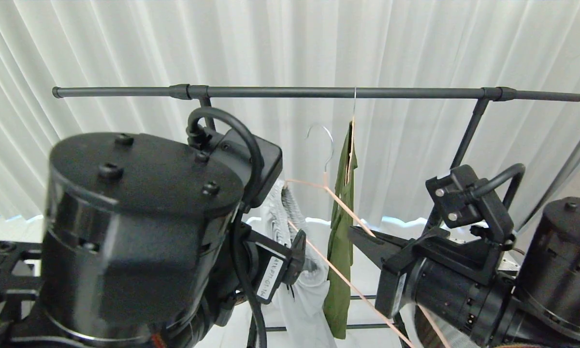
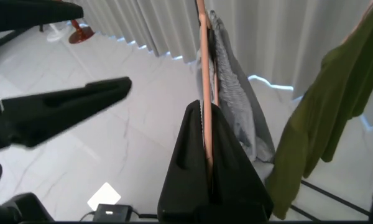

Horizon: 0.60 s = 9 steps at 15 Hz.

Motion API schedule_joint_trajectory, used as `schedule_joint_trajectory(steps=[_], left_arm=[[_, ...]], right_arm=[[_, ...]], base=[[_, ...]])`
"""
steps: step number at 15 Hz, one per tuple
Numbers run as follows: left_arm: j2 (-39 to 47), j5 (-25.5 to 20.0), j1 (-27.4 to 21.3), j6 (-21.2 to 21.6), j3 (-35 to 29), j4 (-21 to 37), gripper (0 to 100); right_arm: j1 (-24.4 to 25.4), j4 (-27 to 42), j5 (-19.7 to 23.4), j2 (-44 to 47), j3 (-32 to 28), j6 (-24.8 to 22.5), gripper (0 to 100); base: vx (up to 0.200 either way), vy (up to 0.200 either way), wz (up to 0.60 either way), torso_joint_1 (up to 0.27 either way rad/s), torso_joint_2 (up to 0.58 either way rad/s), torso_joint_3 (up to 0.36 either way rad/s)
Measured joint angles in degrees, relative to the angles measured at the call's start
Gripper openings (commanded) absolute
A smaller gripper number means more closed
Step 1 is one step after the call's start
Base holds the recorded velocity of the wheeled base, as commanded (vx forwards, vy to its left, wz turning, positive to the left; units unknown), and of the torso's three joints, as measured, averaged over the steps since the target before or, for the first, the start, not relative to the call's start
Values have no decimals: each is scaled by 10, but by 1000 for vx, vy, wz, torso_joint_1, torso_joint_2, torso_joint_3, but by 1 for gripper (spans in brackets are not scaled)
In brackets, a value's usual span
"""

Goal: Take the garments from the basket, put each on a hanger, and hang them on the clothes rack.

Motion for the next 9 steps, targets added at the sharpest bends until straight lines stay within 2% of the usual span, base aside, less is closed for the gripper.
schedule_joint_trajectory(steps=[4,7,9], left_arm=[[-24,-5,74,-2,63,-27,100],[-25,-79,114,-4,79,-98,100],[-17,-94,122,-4,82,-104,100]], right_arm=[[0,1,0,-53,52,-3,0],[13,0,0,-86,69,-13,0],[19,-2,0,-91,67,-31,0]], base=[[0,0,0,0,0,0],[0,0,0,0,0,0],[0,0,0,0,0,0]])
